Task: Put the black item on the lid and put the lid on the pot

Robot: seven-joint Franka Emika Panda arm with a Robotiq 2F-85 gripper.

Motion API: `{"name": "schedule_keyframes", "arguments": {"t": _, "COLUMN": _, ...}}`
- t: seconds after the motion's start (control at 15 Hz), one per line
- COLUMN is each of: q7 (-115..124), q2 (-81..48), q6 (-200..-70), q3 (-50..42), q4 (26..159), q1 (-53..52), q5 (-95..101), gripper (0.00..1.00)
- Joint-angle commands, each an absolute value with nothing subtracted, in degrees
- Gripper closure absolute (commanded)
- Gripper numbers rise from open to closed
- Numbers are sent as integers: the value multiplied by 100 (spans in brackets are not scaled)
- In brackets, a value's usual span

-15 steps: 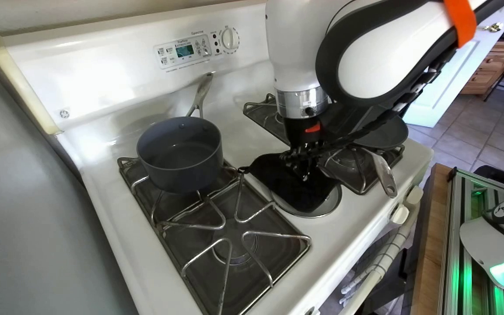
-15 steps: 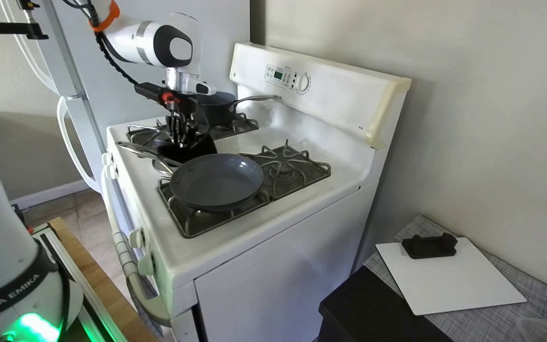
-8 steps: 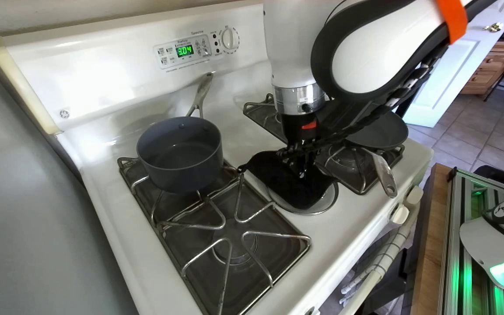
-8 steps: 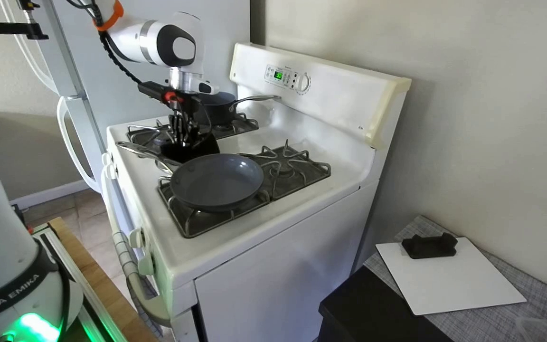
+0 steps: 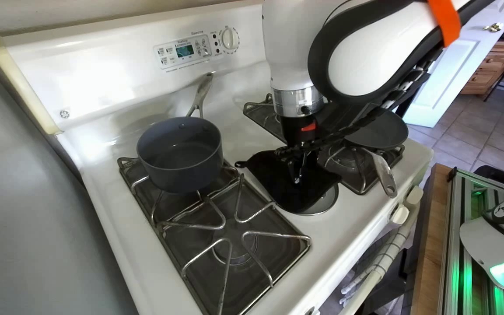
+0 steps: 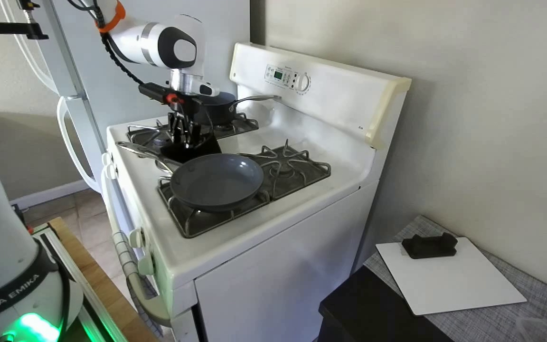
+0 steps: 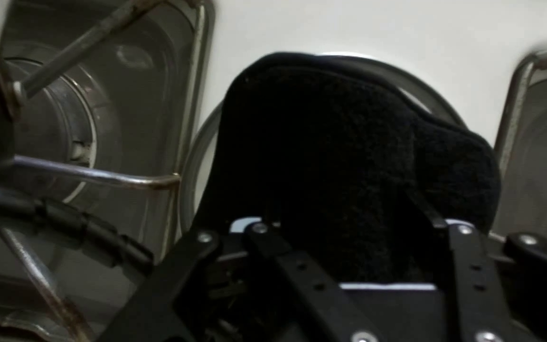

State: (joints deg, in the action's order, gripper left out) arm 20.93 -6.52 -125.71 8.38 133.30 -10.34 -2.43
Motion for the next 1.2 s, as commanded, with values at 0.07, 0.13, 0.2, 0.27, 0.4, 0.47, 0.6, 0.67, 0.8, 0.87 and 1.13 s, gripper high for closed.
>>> {"name": "schedule_keyframes", "arguments": {"t": 0.07, "q7": 1509, "q2": -793, "q6": -12678, "q3": 834, "q4": 13330, "q1": -919, "q5": -740, "gripper": 79}}
{"name": "schedule_keyframes", "arguments": {"t": 0.13, "q7": 1379, "q2": -802, "q6": -12674, "q3": 828, "q4": 13335, "q1": -887, "q5": -839, "gripper": 89}}
{"name": "schedule_keyframes", "arguments": {"t": 0.2, "q7": 1244, "q2": -802, "q6": -12685, "q3": 820, "q4": 13338, "q1": -849, "q5": -966, "gripper": 95}}
{"name": "schedule_keyframes", "arguments": {"t": 0.27, "q7": 1134, "q2": -802, "q6": -12677, "q3": 811, "q4": 13337, "q1": -816, "q5": -1061, "gripper": 99}}
{"name": "schedule_keyframes", "arguments": {"t": 0.4, "q7": 982, "q2": -817, "q6": -12708, "q3": 788, "q4": 13337, "q1": -762, "q5": -1235, "gripper": 95}}
{"name": "schedule_keyframes", "arguments": {"t": 0.47, "q7": 941, "q2": -831, "q6": -12717, "q3": 779, "q4": 13338, "q1": -737, "q5": -1301, "gripper": 96}}
{"name": "schedule_keyframes", "arguments": {"t": 0.6, "q7": 822, "q2": -849, "q6": -12737, "q3": 764, "q4": 13342, "q1": -695, "q5": -1442, "gripper": 95}}
{"name": "schedule_keyframes", "arguments": {"t": 0.67, "q7": 759, "q2": -866, "q6": -12728, "q3": 753, "q4": 13333, "q1": -672, "q5": -1514, "gripper": 95}}
{"name": "schedule_keyframes", "arguments": {"t": 0.8, "q7": 657, "q2": -877, "q6": -12693, "q3": 732, "q4": 13321, "q1": -635, "q5": -1645, "gripper": 95}}
{"name": "schedule_keyframes", "arguments": {"t": 0.87, "q7": 601, "q2": -881, "q6": -12671, "q3": 721, "q4": 13302, "q1": -610, "q5": -1714, "gripper": 95}}
{"name": "schedule_keyframes", "arguments": {"t": 1.13, "q7": 155, "q2": -905, "q6": -12572, "q3": 670, "q4": 13209, "q1": -474, "q5": -2059, "gripper": 95}}
